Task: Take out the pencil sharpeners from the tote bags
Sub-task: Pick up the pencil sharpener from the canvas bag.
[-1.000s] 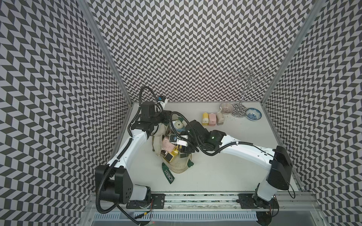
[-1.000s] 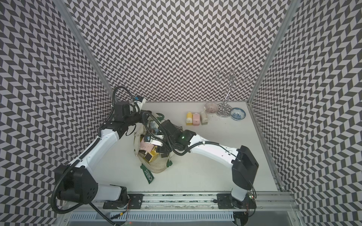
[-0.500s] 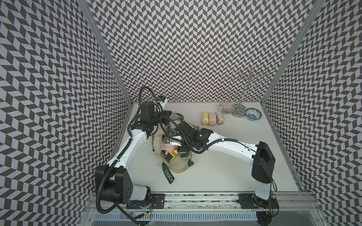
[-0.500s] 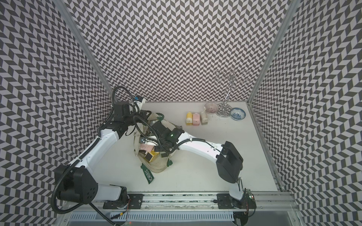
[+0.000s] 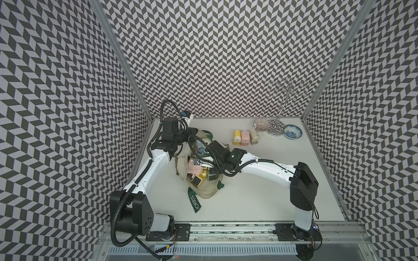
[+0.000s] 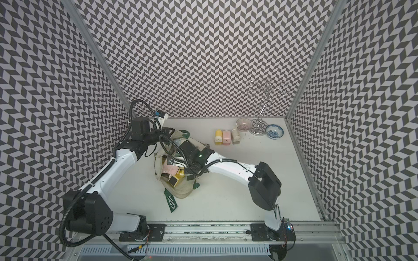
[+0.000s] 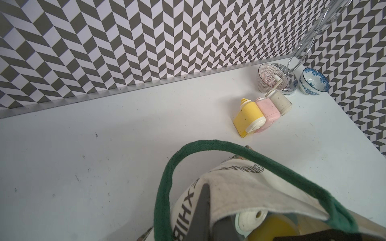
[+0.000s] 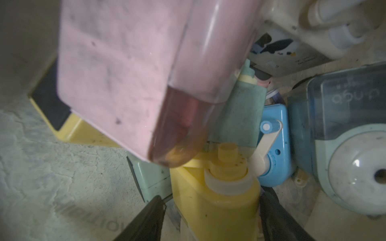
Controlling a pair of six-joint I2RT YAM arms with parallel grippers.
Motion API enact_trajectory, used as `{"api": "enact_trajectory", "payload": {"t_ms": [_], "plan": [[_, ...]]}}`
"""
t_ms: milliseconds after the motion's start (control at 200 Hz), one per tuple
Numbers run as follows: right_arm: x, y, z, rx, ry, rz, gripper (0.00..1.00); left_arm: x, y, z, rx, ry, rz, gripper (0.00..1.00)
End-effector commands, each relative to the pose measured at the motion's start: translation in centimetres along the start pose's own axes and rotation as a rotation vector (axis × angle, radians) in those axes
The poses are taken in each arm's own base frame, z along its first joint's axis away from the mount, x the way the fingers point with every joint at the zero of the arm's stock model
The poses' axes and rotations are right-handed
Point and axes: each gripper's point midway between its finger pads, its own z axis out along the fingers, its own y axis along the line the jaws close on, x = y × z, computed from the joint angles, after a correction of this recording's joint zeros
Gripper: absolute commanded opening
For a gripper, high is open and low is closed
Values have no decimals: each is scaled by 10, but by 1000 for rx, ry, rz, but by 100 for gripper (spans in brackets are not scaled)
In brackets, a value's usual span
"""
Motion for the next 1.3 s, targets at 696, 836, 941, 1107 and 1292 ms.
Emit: {"api": "enact_trajectory", "payload": {"t_ms": [696, 836, 941, 1107, 1292], "plan": [[11, 30, -12, -148, -44, -12, 65, -69, -15, -31, 21, -239, 82, 0], [15, 18, -11, -108, -41, -11, 69, -69, -16, -32, 21, -241, 81, 0], [23, 2, -5, -44, 7, -10, 73, -69, -15, -31, 20, -239, 81, 0], [22, -20, -1, 13, 17, 16, 76, -69, -15, -31, 18, -239, 82, 0], [25, -23, 12, 31, 49, 6, 78, -69, -14, -31, 16, -239, 82, 0]]}}
